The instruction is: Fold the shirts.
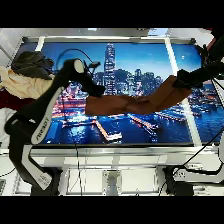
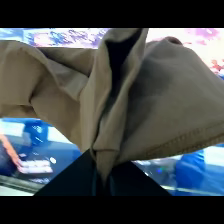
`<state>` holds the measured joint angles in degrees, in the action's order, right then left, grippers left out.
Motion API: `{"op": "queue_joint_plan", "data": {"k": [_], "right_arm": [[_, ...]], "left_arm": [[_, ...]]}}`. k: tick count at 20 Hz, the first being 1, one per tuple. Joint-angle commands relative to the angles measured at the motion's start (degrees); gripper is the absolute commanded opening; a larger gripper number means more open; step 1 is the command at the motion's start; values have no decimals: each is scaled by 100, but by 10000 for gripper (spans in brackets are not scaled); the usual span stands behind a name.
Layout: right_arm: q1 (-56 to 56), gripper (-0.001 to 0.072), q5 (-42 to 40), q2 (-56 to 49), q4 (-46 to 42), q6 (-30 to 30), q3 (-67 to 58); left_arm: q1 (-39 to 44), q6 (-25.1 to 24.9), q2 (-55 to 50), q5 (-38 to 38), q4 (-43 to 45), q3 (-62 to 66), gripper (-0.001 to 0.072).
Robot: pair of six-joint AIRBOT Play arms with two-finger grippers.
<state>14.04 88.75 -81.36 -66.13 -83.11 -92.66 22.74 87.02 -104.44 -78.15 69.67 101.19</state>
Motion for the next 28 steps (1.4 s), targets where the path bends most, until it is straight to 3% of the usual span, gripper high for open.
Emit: {"op": "queue_joint_plan", "data": {"k": [1, 9, 16, 21, 28], "right_arm": [[61, 28, 101, -4, -323, 179, -7], [61, 28, 96, -4, -603, 258, -7], [61, 28, 105, -4, -769, 339, -7], [63, 28, 184, -4, -1025, 374, -7], [61, 27, 243, -4, -1266, 472, -7]], "left_arm": [[275, 186, -404, -208, -15, -2, 60], [271, 769, -599, -723, 1602, -2, 29], [254, 767, -640, -979, 1832, -195, 11], [144, 780, -640, -1102, 2551, -345, 11], [-286, 872, -638, -1329, 2411, -278, 11]]}}
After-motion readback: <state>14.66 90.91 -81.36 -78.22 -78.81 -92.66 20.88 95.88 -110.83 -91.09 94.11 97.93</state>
